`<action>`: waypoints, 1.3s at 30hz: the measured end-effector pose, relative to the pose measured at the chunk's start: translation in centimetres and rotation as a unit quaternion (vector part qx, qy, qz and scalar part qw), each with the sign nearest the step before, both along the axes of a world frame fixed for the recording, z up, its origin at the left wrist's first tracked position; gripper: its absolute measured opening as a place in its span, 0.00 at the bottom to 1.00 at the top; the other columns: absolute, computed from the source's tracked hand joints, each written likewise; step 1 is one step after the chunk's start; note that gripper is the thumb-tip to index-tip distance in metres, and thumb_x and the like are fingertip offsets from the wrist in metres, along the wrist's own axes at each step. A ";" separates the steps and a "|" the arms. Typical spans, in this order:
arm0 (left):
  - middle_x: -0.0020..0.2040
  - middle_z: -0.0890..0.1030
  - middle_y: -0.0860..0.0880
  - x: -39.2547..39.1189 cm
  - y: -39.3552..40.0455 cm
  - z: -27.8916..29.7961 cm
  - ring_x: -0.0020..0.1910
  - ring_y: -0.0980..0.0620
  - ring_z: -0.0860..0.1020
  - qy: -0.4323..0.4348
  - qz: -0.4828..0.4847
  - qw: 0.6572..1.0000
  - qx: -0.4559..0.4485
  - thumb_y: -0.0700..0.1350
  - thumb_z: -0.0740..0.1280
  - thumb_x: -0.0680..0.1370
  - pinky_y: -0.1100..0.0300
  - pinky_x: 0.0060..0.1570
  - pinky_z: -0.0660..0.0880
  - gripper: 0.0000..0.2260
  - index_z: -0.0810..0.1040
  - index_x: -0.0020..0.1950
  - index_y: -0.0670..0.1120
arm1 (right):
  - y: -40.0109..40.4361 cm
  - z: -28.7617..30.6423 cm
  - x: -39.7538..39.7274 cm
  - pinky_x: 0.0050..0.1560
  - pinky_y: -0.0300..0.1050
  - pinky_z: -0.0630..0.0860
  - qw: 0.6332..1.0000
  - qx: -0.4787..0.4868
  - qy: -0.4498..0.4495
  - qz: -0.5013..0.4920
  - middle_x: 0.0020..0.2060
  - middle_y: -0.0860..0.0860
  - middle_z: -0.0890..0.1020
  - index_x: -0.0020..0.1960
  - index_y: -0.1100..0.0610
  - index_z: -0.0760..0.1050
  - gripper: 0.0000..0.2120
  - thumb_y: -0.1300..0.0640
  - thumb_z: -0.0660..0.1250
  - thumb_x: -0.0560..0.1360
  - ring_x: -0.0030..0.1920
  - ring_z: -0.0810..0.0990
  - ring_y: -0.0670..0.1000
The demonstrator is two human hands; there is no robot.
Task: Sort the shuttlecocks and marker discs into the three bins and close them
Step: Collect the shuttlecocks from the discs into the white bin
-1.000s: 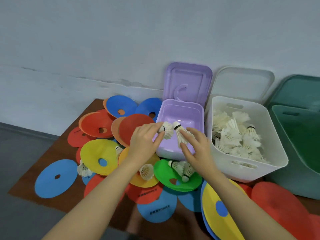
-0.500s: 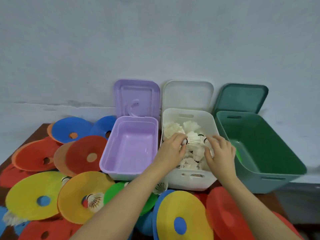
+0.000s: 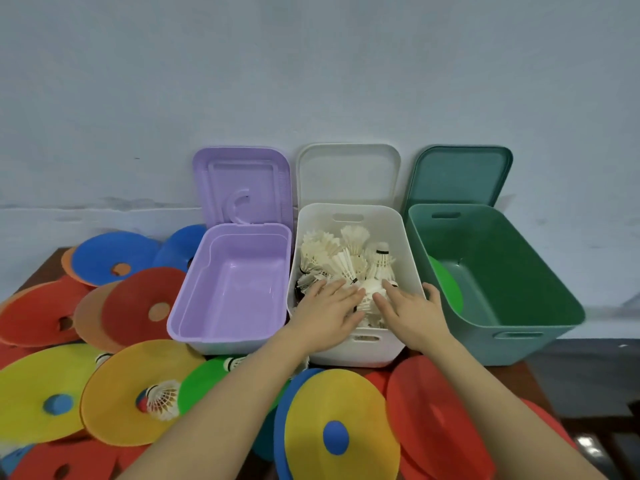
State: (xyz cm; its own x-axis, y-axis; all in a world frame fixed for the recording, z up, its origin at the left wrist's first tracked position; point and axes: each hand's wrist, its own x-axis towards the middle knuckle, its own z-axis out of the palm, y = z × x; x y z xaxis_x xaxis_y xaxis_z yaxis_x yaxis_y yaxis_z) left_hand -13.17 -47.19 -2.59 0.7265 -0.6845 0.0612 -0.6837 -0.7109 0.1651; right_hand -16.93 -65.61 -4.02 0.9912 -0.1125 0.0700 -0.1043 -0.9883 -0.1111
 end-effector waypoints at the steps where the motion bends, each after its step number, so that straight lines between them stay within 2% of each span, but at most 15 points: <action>1: 0.76 0.57 0.55 -0.1 0.0 -0.1 0.75 0.54 0.50 0.005 0.001 1.000 0.000 0.57 0.48 0.82 0.54 0.70 0.41 0.23 0.55 0.76 0.52 | 0.1 0.0 0.0 0.68 0.54 0.46 1.000 0.004 0.002 -0.003 0.64 0.45 0.75 0.72 0.49 0.62 0.28 0.39 0.40 0.78 0.66 0.70 0.47; 4: 0.76 0.56 0.55 -0.5 0.9 -0.2 0.75 0.54 0.50 0.021 0.024 0.999 -0.025 0.57 0.48 0.81 0.54 0.71 0.43 0.23 0.52 0.76 0.54 | 0.4 0.3 -0.1 0.69 0.53 0.47 0.999 0.023 -0.027 -0.027 0.67 0.47 0.72 0.71 0.50 0.63 0.25 0.42 0.44 0.80 0.68 0.67 0.50; 7: 0.76 0.55 0.54 -1.1 2.6 0.4 0.74 0.55 0.51 0.017 0.046 0.996 -0.073 0.56 0.49 0.82 0.56 0.71 0.46 0.24 0.51 0.76 0.53 | 1.3 0.5 -0.8 0.67 0.50 0.50 0.995 0.028 -0.088 -0.028 0.67 0.49 0.71 0.70 0.53 0.65 0.28 0.41 0.44 0.78 0.67 0.67 0.52; 11: 0.75 0.58 0.54 -1.4 5.6 1.5 0.73 0.55 0.55 -0.003 0.071 0.990 -0.119 0.53 0.52 0.82 0.59 0.68 0.48 0.22 0.56 0.75 0.52 | 4.4 1.2 -1.8 0.65 0.49 0.55 0.984 0.057 -0.168 0.010 0.65 0.52 0.74 0.67 0.57 0.70 0.29 0.42 0.47 0.76 0.65 0.71 0.54; 15: 0.73 0.63 0.53 -2.1 9.8 1.7 0.71 0.55 0.59 -0.001 0.103 0.986 -0.135 0.55 0.52 0.79 0.65 0.64 0.48 0.24 0.60 0.74 0.51 | 7.6 2.0 -1.9 0.65 0.57 0.59 0.978 0.082 -0.193 -0.003 0.70 0.55 0.68 0.72 0.57 0.63 0.29 0.43 0.49 0.76 0.68 0.65 0.59; 18: 0.73 0.63 0.52 -2.8 12.8 1.2 0.72 0.53 0.60 0.011 0.129 0.983 -0.130 0.55 0.50 0.75 0.63 0.64 0.49 0.27 0.62 0.73 0.49 | 10.0 2.7 -2.0 0.66 0.60 0.57 0.972 0.105 -0.209 -0.023 0.73 0.58 0.60 0.74 0.56 0.57 0.29 0.45 0.52 0.76 0.70 0.58 0.60; 21: 0.73 0.64 0.52 -3.7 15.4 0.2 0.71 0.53 0.61 0.023 0.148 0.980 -0.130 0.55 0.50 0.75 0.61 0.65 0.50 0.26 0.64 0.73 0.50 | 12.3 2.8 -2.8 0.64 0.55 0.57 0.968 0.094 -0.232 0.030 0.72 0.57 0.63 0.72 0.55 0.60 0.27 0.47 0.53 0.76 0.68 0.60 0.56; 25: 0.66 0.73 0.50 -5.8 17.8 -1.4 0.66 0.51 0.69 0.010 0.167 0.974 -0.150 0.57 0.49 0.76 0.57 0.62 0.59 0.26 0.72 0.67 0.47 | 15.1 1.4 -4.2 0.57 0.47 0.61 0.961 0.086 -0.198 0.175 0.62 0.52 0.75 0.64 0.56 0.71 0.19 0.50 0.56 0.76 0.59 0.72 0.52; 28: 0.58 0.79 0.51 -7.4 18.8 -3.3 0.58 0.49 0.75 0.009 0.167 0.972 -0.164 0.57 0.51 0.76 0.56 0.55 0.65 0.24 0.77 0.60 0.46 | 16.7 -0.9 -5.4 0.50 0.44 0.66 0.960 0.080 -0.143 0.226 0.52 0.49 0.80 0.58 0.56 0.76 0.17 0.49 0.57 0.76 0.51 0.78 0.51; 31: 0.57 0.78 0.52 -8.2 18.9 -5.2 0.57 0.50 0.74 0.033 0.155 0.975 -0.154 0.54 0.55 0.78 0.58 0.54 0.64 0.19 0.76 0.62 0.47 | 17.3 -3.6 -6.3 0.49 0.46 0.73 0.972 0.076 -0.095 0.203 0.51 0.48 0.80 0.59 0.55 0.76 0.19 0.46 0.56 0.76 0.51 0.78 0.51; 33: 0.59 0.77 0.51 -8.2 18.4 -6.1 0.58 0.49 0.73 0.041 0.149 0.976 -0.152 0.50 0.60 0.79 0.56 0.56 0.65 0.15 0.76 0.62 0.46 | 17.2 -4.8 -6.5 0.50 0.47 0.74 0.979 0.070 -0.079 0.175 0.53 0.49 0.80 0.60 0.55 0.76 0.21 0.44 0.56 0.76 0.53 0.78 0.52; 36: 0.64 0.74 0.51 -7.7 17.0 -6.9 0.63 0.50 0.70 0.063 0.156 0.977 -0.134 0.50 0.58 0.80 0.56 0.59 0.63 0.17 0.72 0.66 0.47 | 17.1 -5.6 -6.5 0.52 0.48 0.74 0.989 0.064 -0.075 0.106 0.55 0.50 0.80 0.61 0.56 0.75 0.23 0.43 0.55 0.76 0.54 0.78 0.54; 39: 0.72 0.65 0.51 -7.0 16.2 -8.5 0.70 0.51 0.62 0.103 0.162 0.977 -0.097 0.53 0.56 0.80 0.56 0.65 0.59 0.22 0.64 0.72 0.47 | 17.3 -6.7 -6.9 0.56 0.51 0.71 0.996 0.052 -0.062 0.034 0.58 0.52 0.78 0.65 0.57 0.72 0.28 0.40 0.52 0.75 0.56 0.76 0.56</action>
State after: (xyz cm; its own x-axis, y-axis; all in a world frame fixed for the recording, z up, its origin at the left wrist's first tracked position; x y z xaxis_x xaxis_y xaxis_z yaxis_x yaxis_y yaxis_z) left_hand -20.13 -30.99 -11.04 0.9139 -0.4060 -0.0028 -0.3657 -0.8260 0.4289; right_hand -23.88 -48.35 -10.75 0.9811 -0.0582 0.1846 -0.0162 -0.9751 -0.2213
